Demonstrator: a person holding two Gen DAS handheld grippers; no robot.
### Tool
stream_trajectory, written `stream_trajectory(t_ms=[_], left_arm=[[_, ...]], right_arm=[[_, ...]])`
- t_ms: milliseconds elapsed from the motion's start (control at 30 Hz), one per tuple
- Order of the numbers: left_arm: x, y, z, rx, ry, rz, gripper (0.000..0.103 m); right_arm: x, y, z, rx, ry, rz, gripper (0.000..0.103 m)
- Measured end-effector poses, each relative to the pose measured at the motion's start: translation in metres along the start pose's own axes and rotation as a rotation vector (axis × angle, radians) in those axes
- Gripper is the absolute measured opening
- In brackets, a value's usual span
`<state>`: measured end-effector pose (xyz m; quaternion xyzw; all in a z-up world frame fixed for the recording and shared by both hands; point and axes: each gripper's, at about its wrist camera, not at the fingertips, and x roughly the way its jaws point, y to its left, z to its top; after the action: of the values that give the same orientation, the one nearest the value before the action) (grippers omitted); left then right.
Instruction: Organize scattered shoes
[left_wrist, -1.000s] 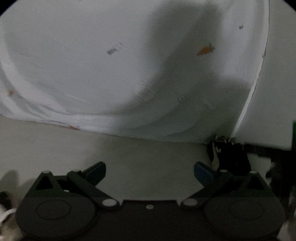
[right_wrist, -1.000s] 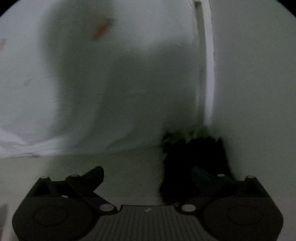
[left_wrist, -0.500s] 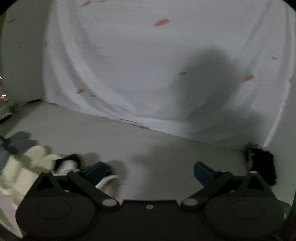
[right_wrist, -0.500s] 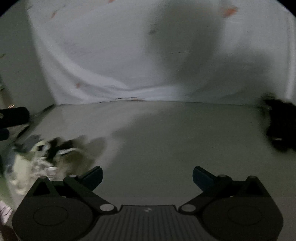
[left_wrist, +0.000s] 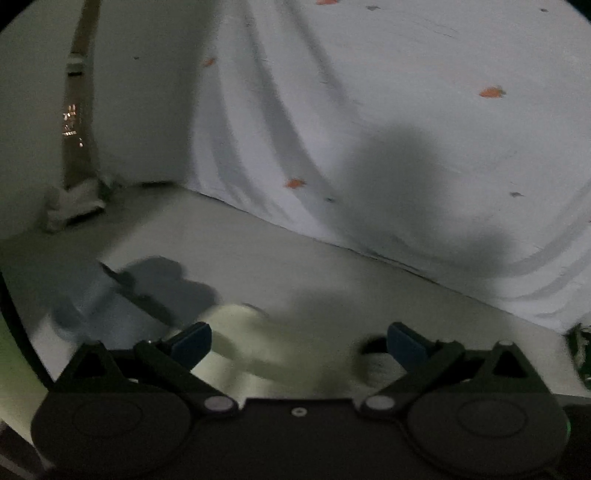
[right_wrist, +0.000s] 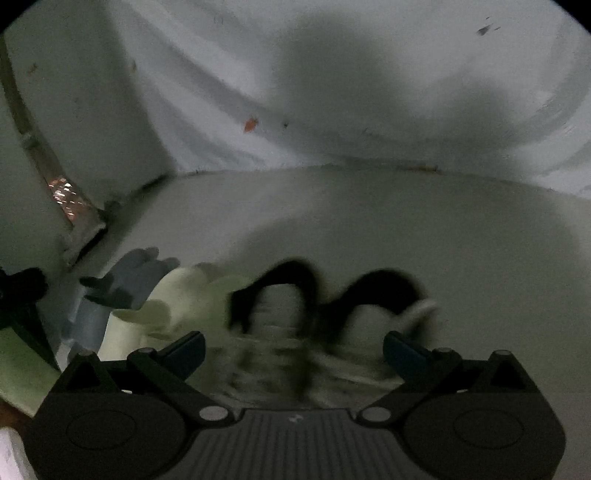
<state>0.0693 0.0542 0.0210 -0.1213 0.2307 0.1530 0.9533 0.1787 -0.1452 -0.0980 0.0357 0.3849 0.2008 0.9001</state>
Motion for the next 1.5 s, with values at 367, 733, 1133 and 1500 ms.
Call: stream_trajectory(t_ms=[367, 733, 1133, 1500], left_arm=[[0.041, 0.058, 0.028, -0.003, 0.047, -0.151, 0.103], [0.062, 0.057, 0.023, 0.023, 0.091, -0.24, 0.103], [0.068, 0.064, 0.024, -0.029, 0.045, -0.194, 0.103], [0.058, 0.062, 0.023, -0.06, 0.043, -0.133, 0.103]], right_arm=[[0.021, 0.002, 0.014, 0.115, -0.016, -0.197, 0.079], [0.107, -0.03, 0.071, 0.124, 0.244, -0.237, 0.084], [0.162, -0.043, 0.072, 0.196, 0.319, -0.361, 0.084], [0.122, -0.042, 0.041, 0.168, 0.092, -0.328, 0.069]])
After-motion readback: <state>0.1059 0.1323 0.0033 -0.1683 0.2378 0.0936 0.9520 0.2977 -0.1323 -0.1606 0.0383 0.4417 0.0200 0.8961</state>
